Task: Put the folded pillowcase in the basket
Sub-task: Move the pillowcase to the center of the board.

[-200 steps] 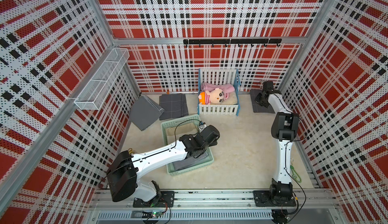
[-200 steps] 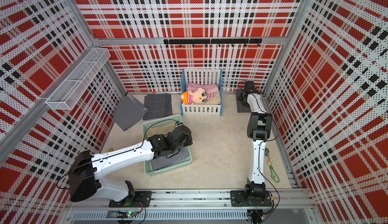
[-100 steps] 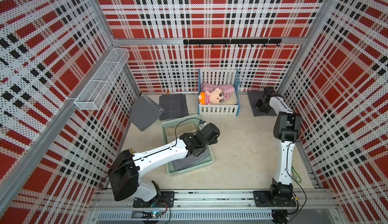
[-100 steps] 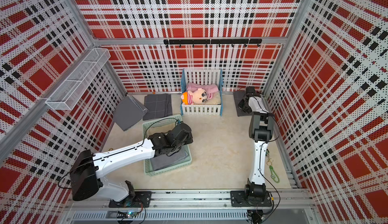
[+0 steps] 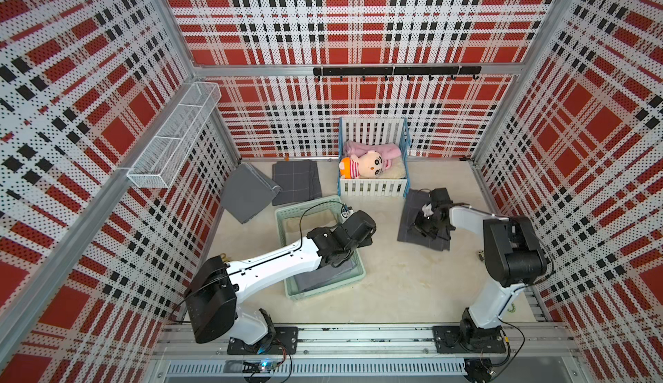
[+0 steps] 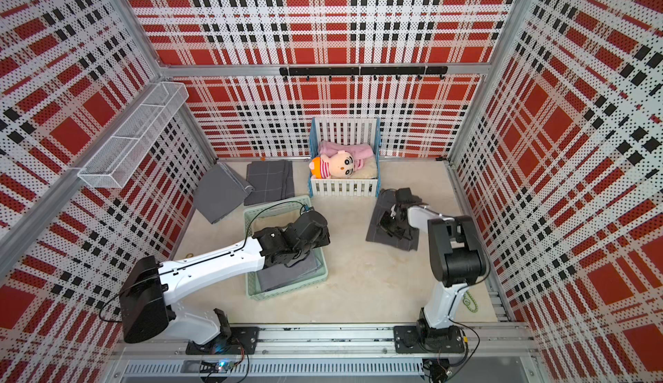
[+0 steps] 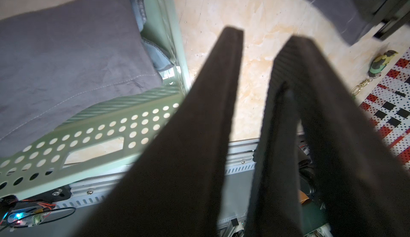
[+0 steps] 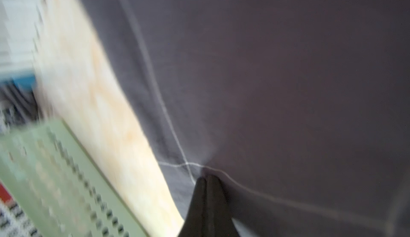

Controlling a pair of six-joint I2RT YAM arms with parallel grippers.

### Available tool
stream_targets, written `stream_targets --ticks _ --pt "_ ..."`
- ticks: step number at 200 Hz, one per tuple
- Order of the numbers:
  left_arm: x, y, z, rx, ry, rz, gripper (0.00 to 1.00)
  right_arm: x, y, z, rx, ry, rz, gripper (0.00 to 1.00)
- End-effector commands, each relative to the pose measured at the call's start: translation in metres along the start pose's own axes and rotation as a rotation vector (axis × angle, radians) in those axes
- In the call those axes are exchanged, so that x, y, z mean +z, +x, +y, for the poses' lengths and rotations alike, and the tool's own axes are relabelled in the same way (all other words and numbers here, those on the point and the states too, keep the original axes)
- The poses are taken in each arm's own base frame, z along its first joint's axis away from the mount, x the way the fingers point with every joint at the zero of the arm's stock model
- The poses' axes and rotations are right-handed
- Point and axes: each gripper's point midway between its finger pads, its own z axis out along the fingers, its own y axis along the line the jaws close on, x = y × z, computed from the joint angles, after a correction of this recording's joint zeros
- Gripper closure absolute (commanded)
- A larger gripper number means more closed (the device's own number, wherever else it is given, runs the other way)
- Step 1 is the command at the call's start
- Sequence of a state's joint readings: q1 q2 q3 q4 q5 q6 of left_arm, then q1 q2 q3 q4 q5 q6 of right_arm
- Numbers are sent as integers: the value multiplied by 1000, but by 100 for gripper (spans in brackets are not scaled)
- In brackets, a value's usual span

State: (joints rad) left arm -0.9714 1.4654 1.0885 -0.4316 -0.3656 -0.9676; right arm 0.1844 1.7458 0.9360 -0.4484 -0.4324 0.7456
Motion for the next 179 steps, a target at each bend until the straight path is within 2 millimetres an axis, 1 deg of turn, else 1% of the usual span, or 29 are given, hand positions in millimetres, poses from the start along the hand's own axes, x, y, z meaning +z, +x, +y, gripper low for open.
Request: stream_targets --ticks 1,11,22,31,45,65,76,85,88,101,107,112,126,134,152,162,179 --pt "-11 -12 -18 -11 58 -35 77 16 92 -45 66 156 212 100" --pt "-10 -11 -21 -10 62 -32 77 12 110 -42 47 146 229 100" --pt "-8 -10 -24 -6 66 -31 77 8 125 -39 24 150 241 100" --pt "-5 -10 -28 0 69 -26 77 4 129 -37 1 153 234 100" --pt "2 -9 -36 16 73 -16 77 -3 129 -35 -25 161 215 100" --pt "14 -8 -54 46 93 6 77 -17 121 -28 -66 171 173 100" --pt "22 -6 -66 70 103 21 77 -28 108 -24 -105 198 112 100" --pt "32 -5 -75 87 110 35 74 -37 98 -22 -134 232 73 100" --pt "34 -5 -78 95 113 37 74 -40 95 -22 -141 242 63 97" --pt "50 -2 -88 115 114 58 68 -48 84 -20 -155 266 29 74" --pt "57 -1 -92 122 117 70 65 -50 81 -20 -160 268 17 68" --pt "65 1 -94 128 115 81 64 -53 79 -21 -159 269 4 66" --pt "87 7 -97 136 114 125 58 -61 70 -24 -137 260 -45 63" --pt "101 12 -96 134 108 156 56 -67 66 -27 -119 255 -72 62" --pt "132 20 -87 106 91 222 53 -76 60 -36 -79 257 -104 60" --pt "146 21 -81 89 80 243 51 -80 58 -42 -64 271 -118 58" --pt "168 21 -73 74 68 269 50 -85 55 -47 -54 271 -135 56"
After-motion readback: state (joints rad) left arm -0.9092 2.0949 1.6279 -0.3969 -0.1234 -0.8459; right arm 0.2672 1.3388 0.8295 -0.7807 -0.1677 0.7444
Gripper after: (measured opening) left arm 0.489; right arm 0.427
